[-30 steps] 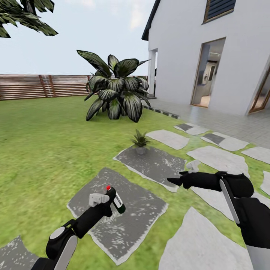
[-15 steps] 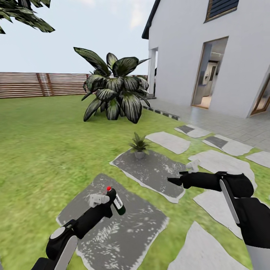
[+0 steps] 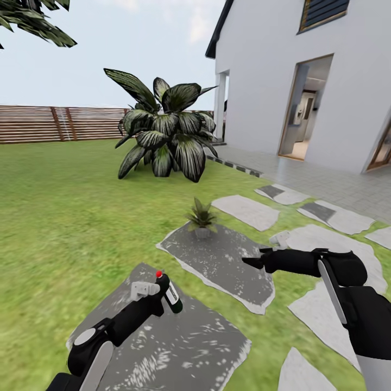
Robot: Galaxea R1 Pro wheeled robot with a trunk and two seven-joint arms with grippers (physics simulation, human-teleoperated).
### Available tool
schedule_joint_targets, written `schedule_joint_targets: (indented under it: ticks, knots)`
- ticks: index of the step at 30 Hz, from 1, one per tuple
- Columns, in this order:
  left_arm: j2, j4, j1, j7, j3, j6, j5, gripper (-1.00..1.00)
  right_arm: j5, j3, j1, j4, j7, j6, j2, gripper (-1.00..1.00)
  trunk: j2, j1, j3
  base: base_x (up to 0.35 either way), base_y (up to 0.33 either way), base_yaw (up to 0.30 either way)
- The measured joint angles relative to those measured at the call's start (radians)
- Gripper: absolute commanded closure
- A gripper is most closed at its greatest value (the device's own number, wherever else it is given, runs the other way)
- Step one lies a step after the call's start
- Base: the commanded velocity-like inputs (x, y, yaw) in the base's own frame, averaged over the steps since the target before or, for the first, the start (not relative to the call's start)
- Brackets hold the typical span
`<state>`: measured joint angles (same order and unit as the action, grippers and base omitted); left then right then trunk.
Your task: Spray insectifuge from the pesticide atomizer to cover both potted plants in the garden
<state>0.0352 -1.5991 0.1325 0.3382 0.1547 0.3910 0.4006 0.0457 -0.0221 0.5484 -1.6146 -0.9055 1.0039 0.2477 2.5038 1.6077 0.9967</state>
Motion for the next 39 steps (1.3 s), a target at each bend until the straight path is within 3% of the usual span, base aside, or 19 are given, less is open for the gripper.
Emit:
schedule_joint_targets:
  ticks: [39]
  knots:
    - [-0.001, 0.009, 0.007, -0.006, 0.003, 0.015, -0.001, 1.00, 0.000, 0.001, 0.000, 0.000, 0.000, 0.001, -0.002, -1.00, 0.000, 0.000, 0.000, 0.336, 0.000, 0.000]
